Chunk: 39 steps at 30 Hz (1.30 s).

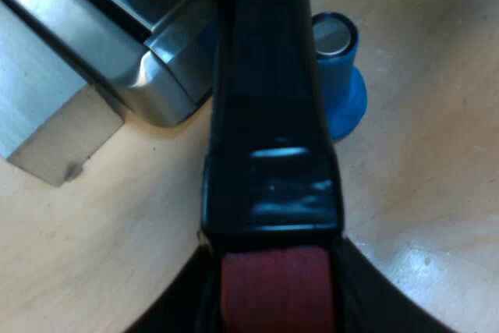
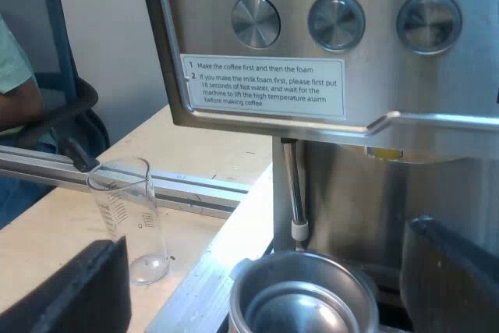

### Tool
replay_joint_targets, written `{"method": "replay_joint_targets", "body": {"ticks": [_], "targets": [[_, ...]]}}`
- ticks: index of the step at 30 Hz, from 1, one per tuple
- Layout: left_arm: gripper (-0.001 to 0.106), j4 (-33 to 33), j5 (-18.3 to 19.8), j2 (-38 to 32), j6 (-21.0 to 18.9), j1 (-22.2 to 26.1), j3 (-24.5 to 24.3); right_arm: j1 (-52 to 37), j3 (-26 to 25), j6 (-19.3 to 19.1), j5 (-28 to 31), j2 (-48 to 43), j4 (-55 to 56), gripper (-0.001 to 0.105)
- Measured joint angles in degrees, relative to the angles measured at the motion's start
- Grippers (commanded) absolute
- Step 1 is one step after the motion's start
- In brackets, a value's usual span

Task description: Put the handle in the coffee machine

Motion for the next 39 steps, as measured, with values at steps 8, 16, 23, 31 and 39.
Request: {"method": "replay_joint_targets", "body": {"ticks": [8, 16, 23, 31, 39], "targets": [[0.000, 0.00, 1.71, 3.34, 4.28, 0.00, 0.00, 0.00, 0.00, 0.00, 0.00, 0.00, 0.00, 0.072], [0.000, -1.37, 4.52, 7.64, 8.64, 1.64, -2.07, 0.00, 0.00, 0.00, 0.00, 0.00, 0.00, 0.072], [0.000, -1.09, 9.03, 11.57, 15.43, 9.47, -4.00, 0.00, 0.00, 0.00, 0.00, 0.00, 0.00, 0.072], [0.000, 2.33, 13.13, 17.62, 23.38, 13.32, -8.25, 0.00, 0.00, 0.00, 0.00, 0.00, 0.00, 0.072], [0.000, 2.73, 17.21, 18.78, 23.95, 13.36, -10.46, 0.00, 0.00, 0.00, 0.00, 0.00, 0.00, 0.072]]}}
